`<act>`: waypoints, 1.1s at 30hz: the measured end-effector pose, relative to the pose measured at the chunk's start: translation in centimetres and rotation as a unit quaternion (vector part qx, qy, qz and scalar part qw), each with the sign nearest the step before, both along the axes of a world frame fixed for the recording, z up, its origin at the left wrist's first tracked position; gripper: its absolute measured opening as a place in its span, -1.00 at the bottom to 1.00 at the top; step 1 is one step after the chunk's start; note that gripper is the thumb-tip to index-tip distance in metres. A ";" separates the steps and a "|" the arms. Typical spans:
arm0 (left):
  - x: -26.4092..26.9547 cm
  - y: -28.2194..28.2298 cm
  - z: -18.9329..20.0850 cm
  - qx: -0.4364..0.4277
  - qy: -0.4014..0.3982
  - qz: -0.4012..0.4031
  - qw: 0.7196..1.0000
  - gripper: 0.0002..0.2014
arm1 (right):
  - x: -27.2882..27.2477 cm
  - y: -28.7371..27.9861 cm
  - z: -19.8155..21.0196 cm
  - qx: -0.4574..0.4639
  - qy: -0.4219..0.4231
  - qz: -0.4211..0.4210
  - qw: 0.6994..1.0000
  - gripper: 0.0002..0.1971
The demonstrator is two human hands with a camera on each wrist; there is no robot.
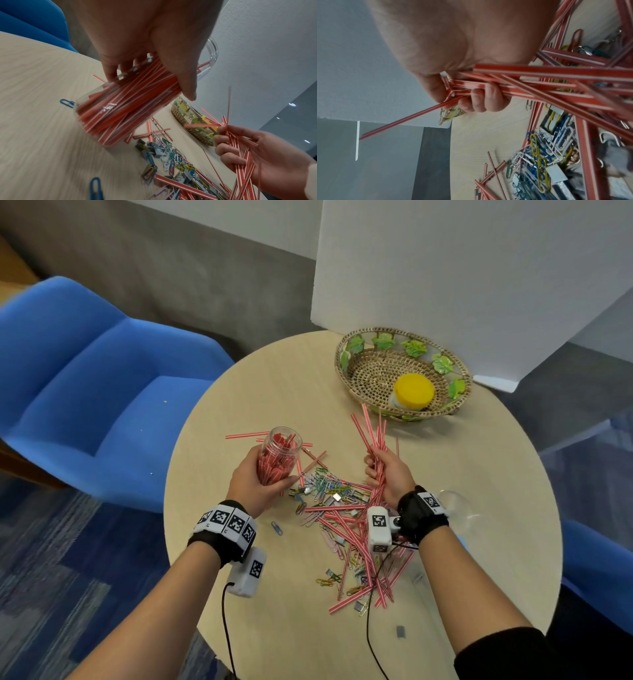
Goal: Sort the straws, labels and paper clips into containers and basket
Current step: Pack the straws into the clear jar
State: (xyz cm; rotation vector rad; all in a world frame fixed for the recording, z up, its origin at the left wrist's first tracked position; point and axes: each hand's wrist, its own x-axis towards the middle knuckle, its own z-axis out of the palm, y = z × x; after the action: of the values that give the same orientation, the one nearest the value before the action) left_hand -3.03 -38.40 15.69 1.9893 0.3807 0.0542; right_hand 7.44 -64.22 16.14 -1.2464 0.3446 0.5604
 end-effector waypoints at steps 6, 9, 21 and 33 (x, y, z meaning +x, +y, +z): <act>-0.7 -1.5 0.7 -0.008 -0.003 -0.010 1.000 -0.39 | -0.7 -1.0 1.1 0.073 -0.007 -0.006 0.997 -0.86; -0.9 -2.3 1.0 -0.008 -0.008 -0.012 1.000 -0.40 | -1.0 -1.0 2.8 0.104 -0.018 -0.003 0.994 -0.82; -1.7 -6.6 2.4 -0.015 0.009 -0.108 0.994 -0.23 | -2.2 0.0 12.8 0.071 -0.194 -0.134 0.969 -0.50; -2.0 -9.2 2.8 0.050 0.034 -0.195 0.979 -0.20 | -3.7 0.2 18.3 0.151 -0.301 -0.184 0.923 -0.52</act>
State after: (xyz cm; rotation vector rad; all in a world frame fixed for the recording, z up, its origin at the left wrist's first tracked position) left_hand -5.06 -47.63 18.50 2.1355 0.0247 -0.2483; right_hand 3.69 -64.01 34.47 -0.9620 -0.0350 -0.1066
